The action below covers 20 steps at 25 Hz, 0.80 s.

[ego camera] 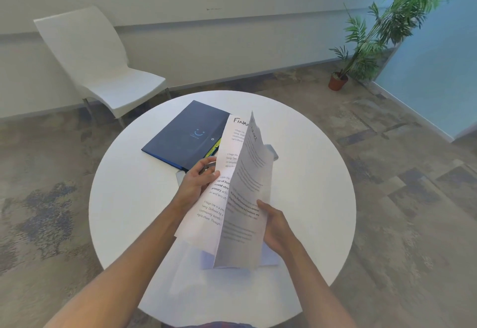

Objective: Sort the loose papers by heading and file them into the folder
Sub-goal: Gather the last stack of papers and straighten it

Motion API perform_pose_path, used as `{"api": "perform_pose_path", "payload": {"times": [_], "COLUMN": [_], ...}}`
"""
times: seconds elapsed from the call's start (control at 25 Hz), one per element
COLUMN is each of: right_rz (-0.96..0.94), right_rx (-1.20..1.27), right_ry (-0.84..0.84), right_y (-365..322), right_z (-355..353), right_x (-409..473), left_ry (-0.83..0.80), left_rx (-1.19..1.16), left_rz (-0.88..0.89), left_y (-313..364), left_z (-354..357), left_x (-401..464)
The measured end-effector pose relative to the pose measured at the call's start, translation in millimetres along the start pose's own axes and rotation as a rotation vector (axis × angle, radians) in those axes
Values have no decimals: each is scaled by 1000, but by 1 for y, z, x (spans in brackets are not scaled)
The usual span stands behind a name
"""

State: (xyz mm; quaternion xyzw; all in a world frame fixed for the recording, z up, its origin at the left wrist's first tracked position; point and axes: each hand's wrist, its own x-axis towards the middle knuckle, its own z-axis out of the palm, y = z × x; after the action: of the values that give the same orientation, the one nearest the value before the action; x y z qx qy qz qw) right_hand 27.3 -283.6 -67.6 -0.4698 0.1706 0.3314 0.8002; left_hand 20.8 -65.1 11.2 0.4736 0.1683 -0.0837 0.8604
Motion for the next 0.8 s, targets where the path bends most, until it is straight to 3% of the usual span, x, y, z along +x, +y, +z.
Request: {"api": "perform_pose_path", "payload": {"times": [0.2, 0.32, 0.52, 0.8], "right_rz": [-75, -174, -318, -399], "right_rx": [-66, -167, -315, -337], "right_ry": [-56, 45, 192, 239], "right_y": [-4, -7, -17, -17], "right_z": [9, 5, 1, -3], "right_x": [-1, -1, -11, -14], "left_ry": [-6, -19, 62, 98], "left_rx": [-45, -65, 271, 452], "left_rz": [-18, -38, -44, 37], "left_y": [5, 5, 3, -14], "left_z": [-7, -19, -15, -16], "left_x": [-6, -6, -11, -10]}}
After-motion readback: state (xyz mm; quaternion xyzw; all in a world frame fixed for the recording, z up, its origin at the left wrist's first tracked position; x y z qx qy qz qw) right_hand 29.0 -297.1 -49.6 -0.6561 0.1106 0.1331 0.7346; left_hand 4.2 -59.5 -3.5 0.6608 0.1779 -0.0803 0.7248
